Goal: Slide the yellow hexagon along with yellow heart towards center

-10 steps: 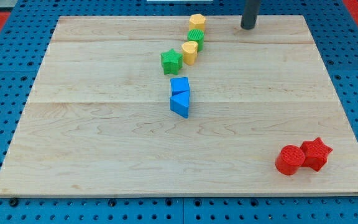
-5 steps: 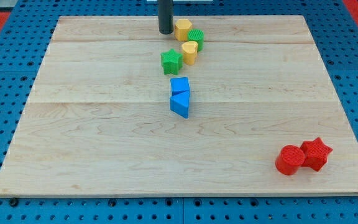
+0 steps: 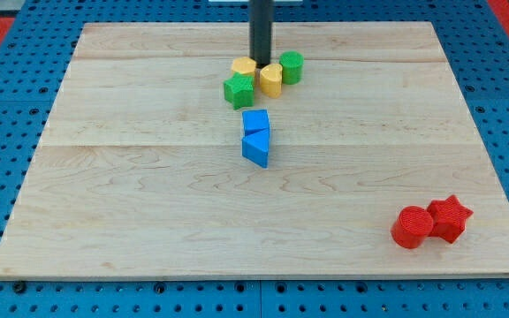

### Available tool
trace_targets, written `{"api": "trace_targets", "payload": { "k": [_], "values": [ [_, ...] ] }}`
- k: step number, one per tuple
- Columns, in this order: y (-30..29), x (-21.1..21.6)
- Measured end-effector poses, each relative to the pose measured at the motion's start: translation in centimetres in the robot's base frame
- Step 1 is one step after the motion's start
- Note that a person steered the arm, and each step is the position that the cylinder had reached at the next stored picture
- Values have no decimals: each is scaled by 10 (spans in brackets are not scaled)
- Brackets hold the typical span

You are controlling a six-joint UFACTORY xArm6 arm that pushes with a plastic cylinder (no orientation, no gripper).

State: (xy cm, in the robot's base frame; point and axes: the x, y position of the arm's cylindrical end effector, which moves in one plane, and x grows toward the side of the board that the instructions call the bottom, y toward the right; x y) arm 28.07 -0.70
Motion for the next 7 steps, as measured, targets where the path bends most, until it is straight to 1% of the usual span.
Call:
{"api": "trace_targets", "payload": {
  "k": [1,2,3,4,6,7],
  "values": [
    [-54,-19],
    [-101,-6],
    [-36,34],
    [16,29],
    [12,-27],
    [54,-9]
  ]
}}
